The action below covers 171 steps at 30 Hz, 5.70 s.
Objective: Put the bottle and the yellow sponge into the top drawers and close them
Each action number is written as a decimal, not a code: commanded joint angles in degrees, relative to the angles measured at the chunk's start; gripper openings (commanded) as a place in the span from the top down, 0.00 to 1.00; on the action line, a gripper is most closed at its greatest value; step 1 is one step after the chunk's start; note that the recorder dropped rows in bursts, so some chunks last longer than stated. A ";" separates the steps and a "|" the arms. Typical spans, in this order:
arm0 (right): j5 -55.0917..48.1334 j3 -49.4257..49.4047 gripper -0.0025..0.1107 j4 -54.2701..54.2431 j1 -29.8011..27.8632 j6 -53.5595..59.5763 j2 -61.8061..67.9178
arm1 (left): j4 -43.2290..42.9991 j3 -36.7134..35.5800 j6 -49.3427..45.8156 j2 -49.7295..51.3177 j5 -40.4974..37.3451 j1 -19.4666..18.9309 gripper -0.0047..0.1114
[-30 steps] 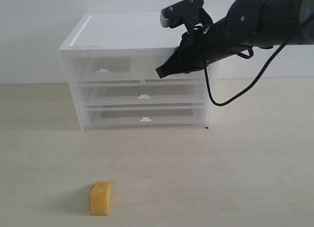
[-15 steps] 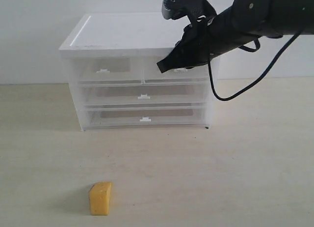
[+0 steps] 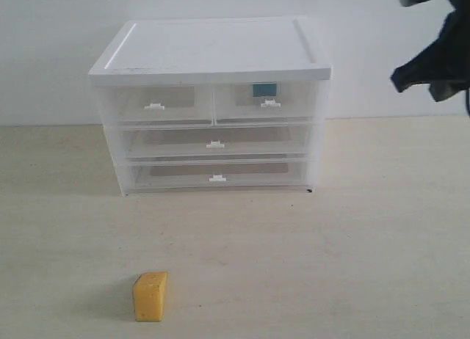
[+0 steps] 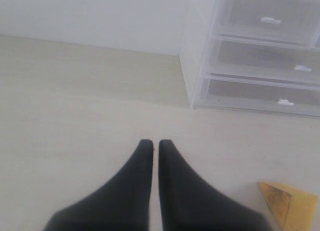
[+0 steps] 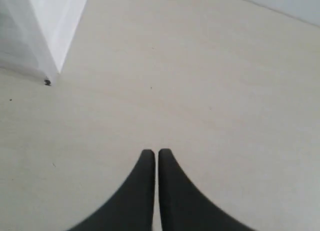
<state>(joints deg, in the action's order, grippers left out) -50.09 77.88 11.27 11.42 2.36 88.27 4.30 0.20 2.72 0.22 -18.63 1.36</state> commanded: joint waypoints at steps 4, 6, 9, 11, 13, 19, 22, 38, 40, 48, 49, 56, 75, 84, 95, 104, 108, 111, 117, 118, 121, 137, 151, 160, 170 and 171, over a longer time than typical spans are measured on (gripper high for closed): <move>12.29 -15.21 0.98 -3.50 -8.27 -2.36 -13.32 | 0.69 -0.20 0.23 -0.22 0.55 -0.17 0.92; 17.12 -21.36 0.98 -4.89 -8.27 -2.75 -19.09 | 0.69 -0.20 0.23 -0.22 0.55 -0.17 0.92; 22.09 -27.59 0.98 -7.89 -8.27 -3.07 -25.16 | 0.69 -0.20 0.23 -0.22 0.55 -0.17 0.92; 25.89 -32.27 0.98 -9.51 -8.27 -3.44 -29.82 | 0.69 -0.20 0.23 -0.22 0.55 -0.17 0.92; 27.94 -35.27 0.98 -9.91 -8.27 -3.85 -33.10 | 0.69 -0.20 0.23 -0.22 0.55 -0.17 0.92; 27.49 -40.54 0.98 -10.82 -8.27 -4.23 -43.17 | 0.69 -0.20 0.23 -0.22 0.55 -0.17 0.92; 25.22 -40.76 0.98 -10.82 -8.27 -4.23 -46.81 | 0.69 -0.20 0.23 -0.22 0.55 -0.17 0.92; 29.57 -43.21 0.98 -10.67 -7.77 2.85 -50.97 | 0.69 -0.20 0.23 -0.22 0.55 -0.17 0.92; 31.06 -45.13 0.98 -10.67 -7.02 2.85 -51.91 | 0.69 -0.20 0.23 -0.22 0.55 -0.17 0.92; 36.10 -57.11 0.98 -10.67 -6.87 2.73 -63.47 | 0.69 -0.20 0.23 -0.22 0.55 -0.17 0.92; 36.10 -58.60 0.98 -10.67 -6.87 2.73 -65.22 | 0.69 -0.20 0.23 -0.22 0.55 -0.17 0.92; 35.03 -65.45 0.98 -10.67 -6.87 2.73 -73.77 | 0.69 -0.20 0.23 -0.22 0.55 -0.17 0.92; 41.33 -71.19 0.98 -13.65 -6.71 3.31 -74.54 | 0.69 -0.20 0.23 -0.22 0.55 -0.17 0.92; 34.58 -71.19 0.98 -13.65 -3.21 5.50 -88.27 | 0.69 -0.20 0.23 -0.22 0.55 -0.17 0.92; 28.31 -71.19 0.98 -13.80 -5.25 -0.59 -88.27 | 0.69 -0.20 0.23 -0.22 0.55 -0.17 0.92; 38.30 -77.88 0.98 -13.52 -5.25 -0.24 -88.27 | 0.69 -0.20 0.23 -0.22 0.55 -0.17 0.92; 35.95 -77.88 0.98 -13.37 -5.11 0.38 -88.27 | 0.69 -0.20 0.23 -0.22 0.55 -0.17 0.92; 31.60 -77.88 0.98 -13.48 -5.11 -0.54 -88.27 | 0.69 -0.20 0.23 -0.22 0.55 -0.17 0.92; 31.10 -77.88 0.98 -13.48 -5.11 -0.73 -88.27 | 0.69 -0.20 0.23 -0.22 0.55 -0.17 0.92; 31.10 -77.88 0.98 -13.48 -5.11 -0.73 -88.27 | 0.69 -0.20 0.23 -0.22 0.55 -0.17 0.92; 31.10 -77.88 0.98 -13.48 -5.11 -0.73 -88.27 | 0.69 -0.20 0.23 -0.22 0.55 -0.17 0.92; 31.10 -77.88 0.98 -13.48 -5.11 -0.80 -88.27 | 2.34 -0.20 0.40 -0.22 10.58 -0.17 0.92; 31.10 -77.88 0.98 -13.48 -5.11 -0.80 -88.27 | 2.30 -0.12 6.56 0.30 39.62 -0.17 0.92; 31.10 -77.88 0.98 -13.48 -5.11 -0.80 -88.27 | -4.30 16.92 5.88 29.59 39.62 -0.17 0.92; 31.10 -77.88 0.98 -13.48 -5.11 -0.80 -88.27 | -8.25 20.68 7.12 63.37 59.16 2.88 0.92; 31.10 -77.88 0.98 -13.48 -5.11 -0.80 -88.27 | -8.25 20.68 7.12 64.95 60.92 3.67 0.92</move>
<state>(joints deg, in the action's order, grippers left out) -19.14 -0.04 -2.33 6.37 1.46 0.31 -3.44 20.56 9.35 60.84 36.31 2.87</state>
